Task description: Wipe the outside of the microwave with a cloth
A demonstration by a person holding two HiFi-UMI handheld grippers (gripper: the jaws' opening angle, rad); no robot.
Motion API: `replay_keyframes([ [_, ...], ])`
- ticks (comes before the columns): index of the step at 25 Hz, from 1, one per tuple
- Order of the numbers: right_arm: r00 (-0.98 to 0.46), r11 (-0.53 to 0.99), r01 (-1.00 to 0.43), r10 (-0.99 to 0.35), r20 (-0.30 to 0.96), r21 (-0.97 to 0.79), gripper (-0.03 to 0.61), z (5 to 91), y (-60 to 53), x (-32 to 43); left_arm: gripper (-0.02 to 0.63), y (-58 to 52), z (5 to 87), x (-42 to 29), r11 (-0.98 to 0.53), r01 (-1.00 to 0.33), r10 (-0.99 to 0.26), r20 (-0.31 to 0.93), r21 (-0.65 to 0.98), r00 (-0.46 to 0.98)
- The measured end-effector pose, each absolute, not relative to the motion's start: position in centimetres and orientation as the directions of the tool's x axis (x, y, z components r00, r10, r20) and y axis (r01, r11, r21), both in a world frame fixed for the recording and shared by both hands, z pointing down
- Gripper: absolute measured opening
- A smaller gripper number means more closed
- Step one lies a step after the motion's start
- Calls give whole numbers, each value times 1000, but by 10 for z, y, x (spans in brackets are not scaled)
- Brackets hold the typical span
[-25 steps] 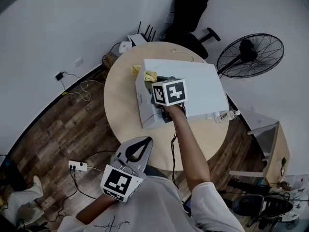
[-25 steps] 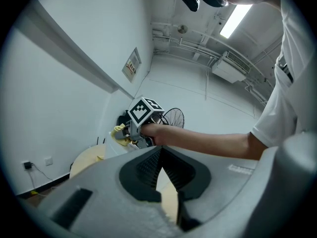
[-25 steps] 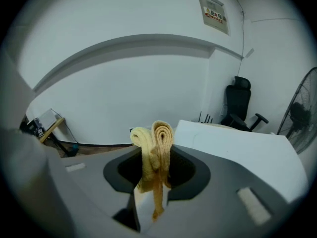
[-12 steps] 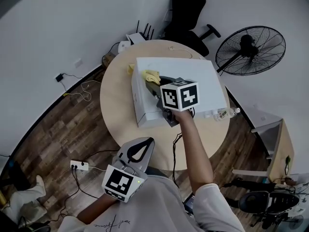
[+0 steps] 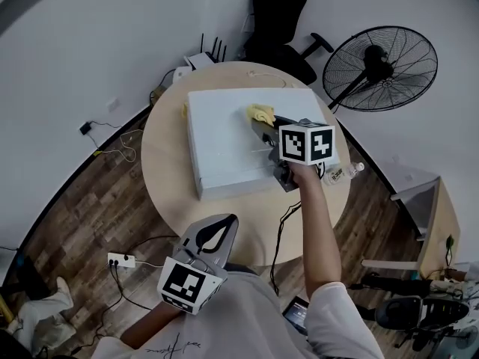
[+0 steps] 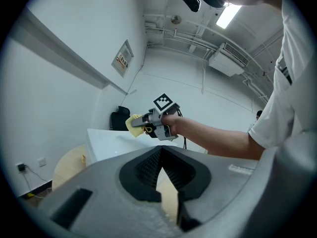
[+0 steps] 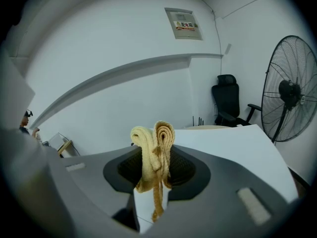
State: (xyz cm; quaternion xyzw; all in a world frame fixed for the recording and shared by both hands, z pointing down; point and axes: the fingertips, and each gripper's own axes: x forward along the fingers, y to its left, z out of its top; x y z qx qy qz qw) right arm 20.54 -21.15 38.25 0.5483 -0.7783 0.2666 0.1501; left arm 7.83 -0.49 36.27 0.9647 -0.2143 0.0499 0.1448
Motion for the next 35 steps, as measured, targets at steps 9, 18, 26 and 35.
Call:
replay_keyframes([
  [9, -236, 131, -965, -805, 544, -226, 129, 377, -198, 319, -11, -3, 364, 113, -865, -434, -399, 177, 251, 900],
  [18, -142, 24, -979, -794, 592, -202, 129, 387, -181, 409, -11, 0, 364, 140, -864, -437, -402, 179, 251, 898],
  [26, -60, -55, -986, -761, 646, -156, 129, 408, -175, 464, -11, -2, 371, 145, -847, -465, -428, 188, 258, 884],
  [35, 74, -98, -995, -693, 717, 9, 129, 437, -173, 494, -11, -2, 378, 144, -834, -487, -439, 220, 261, 871],
])
